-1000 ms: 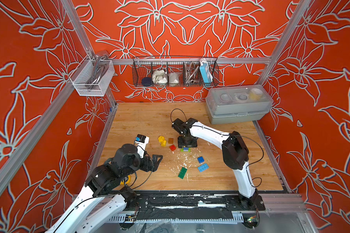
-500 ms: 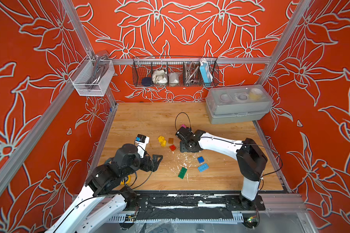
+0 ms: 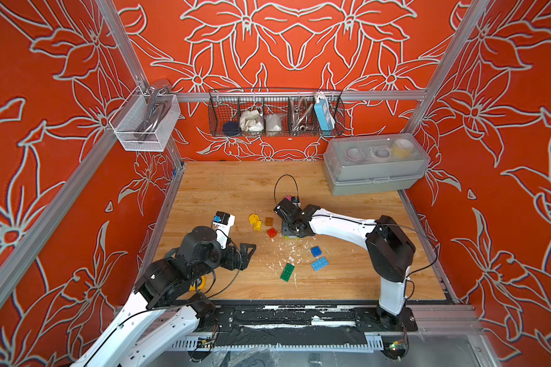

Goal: Assemble the number 1 with lego
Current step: Pick up the lego brick from the center of the board, then place the lego brick at the center of the board.

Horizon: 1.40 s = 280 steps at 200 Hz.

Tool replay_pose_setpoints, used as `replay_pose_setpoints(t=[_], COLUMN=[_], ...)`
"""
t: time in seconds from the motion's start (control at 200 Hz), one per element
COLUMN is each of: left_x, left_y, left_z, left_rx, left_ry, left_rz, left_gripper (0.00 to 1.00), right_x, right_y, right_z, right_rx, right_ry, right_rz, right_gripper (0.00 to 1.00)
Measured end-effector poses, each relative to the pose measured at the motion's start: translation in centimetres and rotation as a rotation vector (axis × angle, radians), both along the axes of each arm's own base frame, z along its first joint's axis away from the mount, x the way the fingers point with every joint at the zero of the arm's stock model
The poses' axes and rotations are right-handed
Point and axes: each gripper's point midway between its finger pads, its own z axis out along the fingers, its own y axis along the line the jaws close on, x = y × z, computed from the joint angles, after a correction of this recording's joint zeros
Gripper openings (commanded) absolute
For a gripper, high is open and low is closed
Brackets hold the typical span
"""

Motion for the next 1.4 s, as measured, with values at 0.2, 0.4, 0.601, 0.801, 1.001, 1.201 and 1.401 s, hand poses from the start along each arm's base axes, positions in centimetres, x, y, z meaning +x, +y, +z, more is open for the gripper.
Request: replay_pose_setpoints(t=[0.2,0.4,0.601,0.801,1.001,1.201,1.401], left_x=[0.0,0.0,0.0,0.0,-0.1,-0.3,-0.5], left_y=[0.0,0.0,0.0,0.0,0.1,0.2,0.1], left_z=[0.0,0.0,0.0,0.0,0.2,0.4,0.5], left_rx=[0.0,0.0,0.002,0.001,-0.006,-0.014,-0.021], left_ry=[0.0,0.0,0.0,-0.002,-0.01,-0.018,-0.022], left_rz=[0.0,0.0,0.002,0.002,0.001,-0.002,-0.009], left_gripper=[0.98,0.98,0.98,0.98,0.98,0.98,0.98], right_x=[0.0,-0.1,-0.3,0.7,2.2,1.5,0.9], right_y=[-0.2,-0.7,-1.2,-2.4,-7.4,-11.4,-13.0], right_z=[-0.7,-0.8,-0.3,2.9,6.7,8.6,6.9], right_rx=[-0.015,-0.036,-0.063,-0.072,-0.076,-0.117,-0.192], right_ry=[0.009,0.013,0.035,0.106,0.256,0.396,0.557], right_rz=[-0.018,-0.034,-0.044,-0.022,0.004,0.046,0.098], right_gripper=[0.45,0.3,0.16,0.15,0.2,0.22,0.23])
